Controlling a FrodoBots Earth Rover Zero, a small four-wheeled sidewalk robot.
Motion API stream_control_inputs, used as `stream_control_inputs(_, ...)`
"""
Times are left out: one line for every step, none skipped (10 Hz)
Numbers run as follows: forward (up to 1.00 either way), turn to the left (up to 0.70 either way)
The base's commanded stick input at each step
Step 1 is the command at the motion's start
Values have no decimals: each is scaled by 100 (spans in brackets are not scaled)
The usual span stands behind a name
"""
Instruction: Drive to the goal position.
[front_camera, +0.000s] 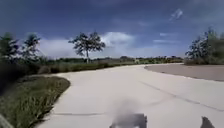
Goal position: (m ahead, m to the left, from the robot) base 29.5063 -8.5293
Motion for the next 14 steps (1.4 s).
stream_control_inputs(85,0)
stream_control_inputs(85,0)
stream_control_inputs(85,-1)
stream_control_inputs(85,-8)
stream_control_inputs(85,-25)
stream_control_inputs(85,-34)
stream_control_inputs(85,-34)
stream_control_inputs(85,-34)
stream_control_inputs(85,-34)
stream_control_inputs(85,-34)
stream_control_inputs(85,-34)
stream_control_inputs(85,-31)
stream_control_inputs(85,0)
stream_control_inputs(85,0)
